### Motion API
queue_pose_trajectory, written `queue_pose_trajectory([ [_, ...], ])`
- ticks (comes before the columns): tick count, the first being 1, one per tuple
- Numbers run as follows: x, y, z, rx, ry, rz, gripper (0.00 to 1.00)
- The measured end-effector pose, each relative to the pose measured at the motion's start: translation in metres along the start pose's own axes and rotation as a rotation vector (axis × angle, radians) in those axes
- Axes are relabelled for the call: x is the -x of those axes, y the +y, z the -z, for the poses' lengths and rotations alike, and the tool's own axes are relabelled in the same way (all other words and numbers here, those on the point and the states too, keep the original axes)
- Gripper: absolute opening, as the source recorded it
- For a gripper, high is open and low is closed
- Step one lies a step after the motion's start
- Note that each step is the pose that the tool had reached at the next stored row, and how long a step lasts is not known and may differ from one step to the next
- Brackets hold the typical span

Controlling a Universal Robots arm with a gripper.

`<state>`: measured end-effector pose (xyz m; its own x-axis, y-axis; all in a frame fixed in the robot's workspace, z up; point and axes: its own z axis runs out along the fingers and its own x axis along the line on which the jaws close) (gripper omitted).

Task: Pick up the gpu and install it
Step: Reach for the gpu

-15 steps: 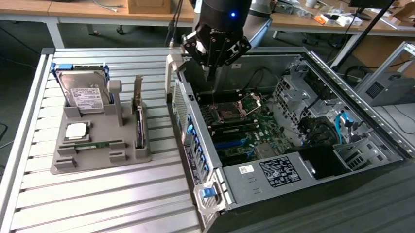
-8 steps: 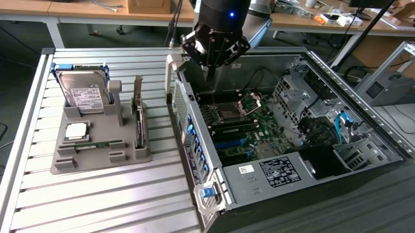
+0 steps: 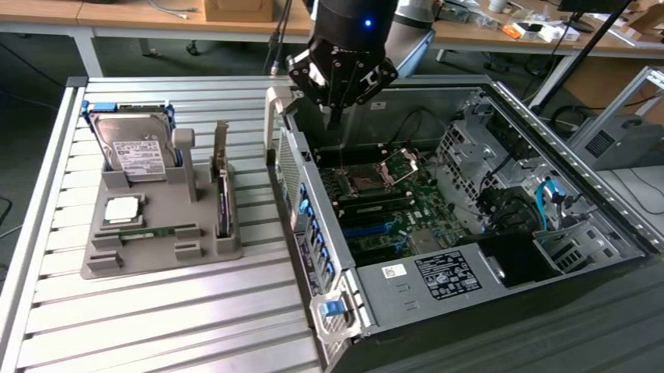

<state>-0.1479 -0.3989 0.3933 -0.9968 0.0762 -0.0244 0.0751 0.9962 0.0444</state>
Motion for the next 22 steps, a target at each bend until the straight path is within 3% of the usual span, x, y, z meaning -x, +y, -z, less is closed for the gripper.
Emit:
queue_pose_trajectory([
  [22, -0.0070, -0.0005, 0.0002, 0.0000, 0.0000, 0.000, 0.11],
])
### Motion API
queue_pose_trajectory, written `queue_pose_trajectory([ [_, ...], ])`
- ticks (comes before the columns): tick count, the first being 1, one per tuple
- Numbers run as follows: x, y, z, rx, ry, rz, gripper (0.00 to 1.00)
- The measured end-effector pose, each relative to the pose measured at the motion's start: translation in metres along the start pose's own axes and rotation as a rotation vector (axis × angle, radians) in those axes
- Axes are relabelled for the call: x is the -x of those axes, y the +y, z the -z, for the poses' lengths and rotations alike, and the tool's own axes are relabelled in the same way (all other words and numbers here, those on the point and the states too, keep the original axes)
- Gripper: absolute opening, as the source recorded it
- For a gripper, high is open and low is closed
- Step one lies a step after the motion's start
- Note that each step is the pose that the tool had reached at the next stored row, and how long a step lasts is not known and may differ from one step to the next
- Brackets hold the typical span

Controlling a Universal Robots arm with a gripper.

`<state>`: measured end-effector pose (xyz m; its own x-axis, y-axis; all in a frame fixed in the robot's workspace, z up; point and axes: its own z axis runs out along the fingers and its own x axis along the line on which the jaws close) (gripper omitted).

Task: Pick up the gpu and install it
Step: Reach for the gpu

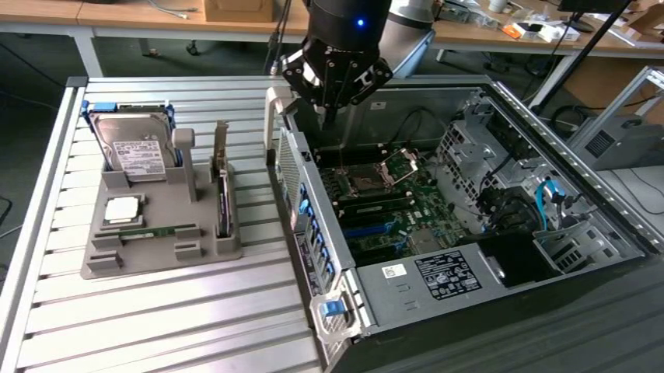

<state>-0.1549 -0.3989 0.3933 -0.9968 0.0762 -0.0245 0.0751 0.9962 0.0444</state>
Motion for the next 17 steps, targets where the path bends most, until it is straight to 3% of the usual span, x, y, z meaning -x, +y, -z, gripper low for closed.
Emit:
queue_pose_trajectory([
  [17, -0.0039, -0.0003, 0.0001, 0.0000, 0.0000, 0.000, 0.11],
])
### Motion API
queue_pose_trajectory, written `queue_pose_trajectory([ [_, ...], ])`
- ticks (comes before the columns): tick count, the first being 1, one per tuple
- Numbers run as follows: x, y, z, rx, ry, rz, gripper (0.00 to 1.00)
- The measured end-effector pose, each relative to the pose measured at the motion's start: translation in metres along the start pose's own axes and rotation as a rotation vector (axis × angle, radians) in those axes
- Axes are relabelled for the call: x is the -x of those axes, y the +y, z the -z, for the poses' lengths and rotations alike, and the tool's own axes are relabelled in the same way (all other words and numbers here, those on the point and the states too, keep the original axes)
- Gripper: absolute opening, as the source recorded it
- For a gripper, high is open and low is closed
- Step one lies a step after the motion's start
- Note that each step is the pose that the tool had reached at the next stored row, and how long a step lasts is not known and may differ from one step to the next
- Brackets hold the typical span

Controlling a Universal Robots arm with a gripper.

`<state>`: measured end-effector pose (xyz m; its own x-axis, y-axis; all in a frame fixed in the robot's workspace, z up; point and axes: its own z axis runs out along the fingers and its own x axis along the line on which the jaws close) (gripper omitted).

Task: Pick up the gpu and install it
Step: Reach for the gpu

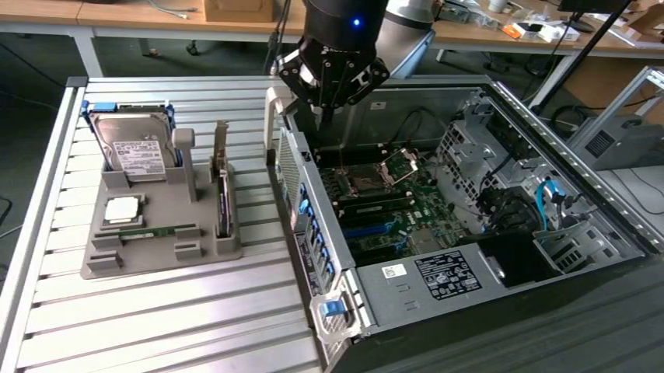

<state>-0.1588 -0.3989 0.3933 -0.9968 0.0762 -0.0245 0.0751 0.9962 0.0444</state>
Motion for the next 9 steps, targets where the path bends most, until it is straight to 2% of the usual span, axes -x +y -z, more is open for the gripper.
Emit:
queue_pose_trajectory([
  [9, -0.0026, -0.0002, 0.0001, 0.0000, 0.0000, 0.000, 0.11],
])
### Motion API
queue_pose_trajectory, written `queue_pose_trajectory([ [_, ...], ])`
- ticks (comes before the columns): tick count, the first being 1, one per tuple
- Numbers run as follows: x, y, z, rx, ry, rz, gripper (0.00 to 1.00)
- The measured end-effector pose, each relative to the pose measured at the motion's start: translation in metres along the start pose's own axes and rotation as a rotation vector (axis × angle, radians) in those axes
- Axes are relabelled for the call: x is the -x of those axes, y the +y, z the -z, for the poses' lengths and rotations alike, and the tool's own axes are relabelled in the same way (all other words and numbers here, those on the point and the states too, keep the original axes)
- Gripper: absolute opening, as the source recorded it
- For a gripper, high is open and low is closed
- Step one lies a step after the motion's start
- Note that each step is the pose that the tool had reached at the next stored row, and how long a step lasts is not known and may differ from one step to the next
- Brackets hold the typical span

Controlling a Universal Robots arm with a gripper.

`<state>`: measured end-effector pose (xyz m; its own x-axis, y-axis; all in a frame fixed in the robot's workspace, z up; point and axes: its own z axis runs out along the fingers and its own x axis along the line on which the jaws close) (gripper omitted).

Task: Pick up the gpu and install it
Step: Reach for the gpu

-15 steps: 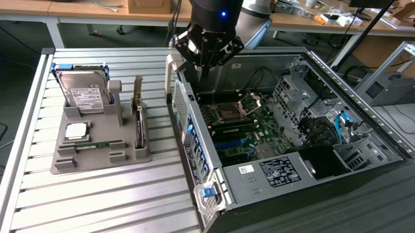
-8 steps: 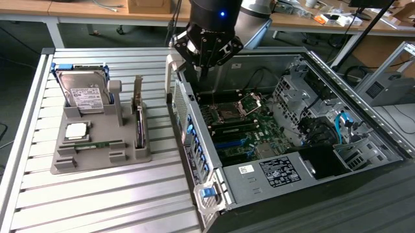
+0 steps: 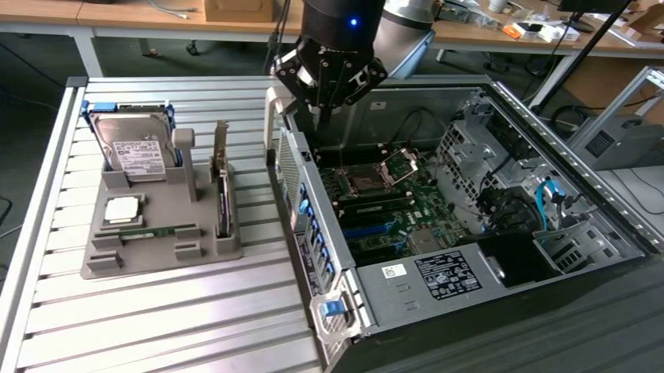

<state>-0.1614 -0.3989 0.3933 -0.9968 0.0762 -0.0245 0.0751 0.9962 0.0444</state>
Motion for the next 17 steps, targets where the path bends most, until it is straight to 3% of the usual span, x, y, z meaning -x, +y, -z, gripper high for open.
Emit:
queue_pose_trajectory([
  [17, -0.0081, -0.0006, 0.0002, 0.0000, 0.0000, 0.000, 0.11],
])
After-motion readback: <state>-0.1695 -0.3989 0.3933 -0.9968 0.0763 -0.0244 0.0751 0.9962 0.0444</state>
